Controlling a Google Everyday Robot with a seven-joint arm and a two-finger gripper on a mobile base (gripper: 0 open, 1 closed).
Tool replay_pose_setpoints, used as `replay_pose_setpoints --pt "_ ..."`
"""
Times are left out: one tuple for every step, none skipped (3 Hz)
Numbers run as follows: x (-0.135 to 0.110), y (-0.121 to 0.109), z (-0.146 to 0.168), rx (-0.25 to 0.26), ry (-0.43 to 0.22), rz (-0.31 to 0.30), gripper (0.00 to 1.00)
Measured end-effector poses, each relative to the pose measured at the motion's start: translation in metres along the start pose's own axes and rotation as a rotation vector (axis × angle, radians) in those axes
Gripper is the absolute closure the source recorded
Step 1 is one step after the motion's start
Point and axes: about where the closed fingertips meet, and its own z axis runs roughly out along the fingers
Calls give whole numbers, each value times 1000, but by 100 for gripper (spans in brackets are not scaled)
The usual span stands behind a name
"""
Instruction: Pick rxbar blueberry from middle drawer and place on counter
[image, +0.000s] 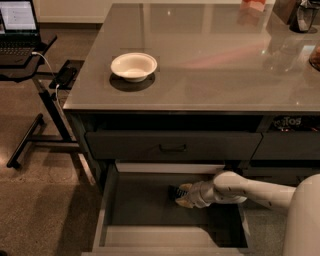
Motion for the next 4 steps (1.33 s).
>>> replay_pose_setpoints --pt "0 0 0 0 0 0 100" --pt "-3 0 -3 0 0 0 100" --pt "-18 13 -38 4 -6 -22 100" --pt "-47 35 -92 11 -34 -79 100"
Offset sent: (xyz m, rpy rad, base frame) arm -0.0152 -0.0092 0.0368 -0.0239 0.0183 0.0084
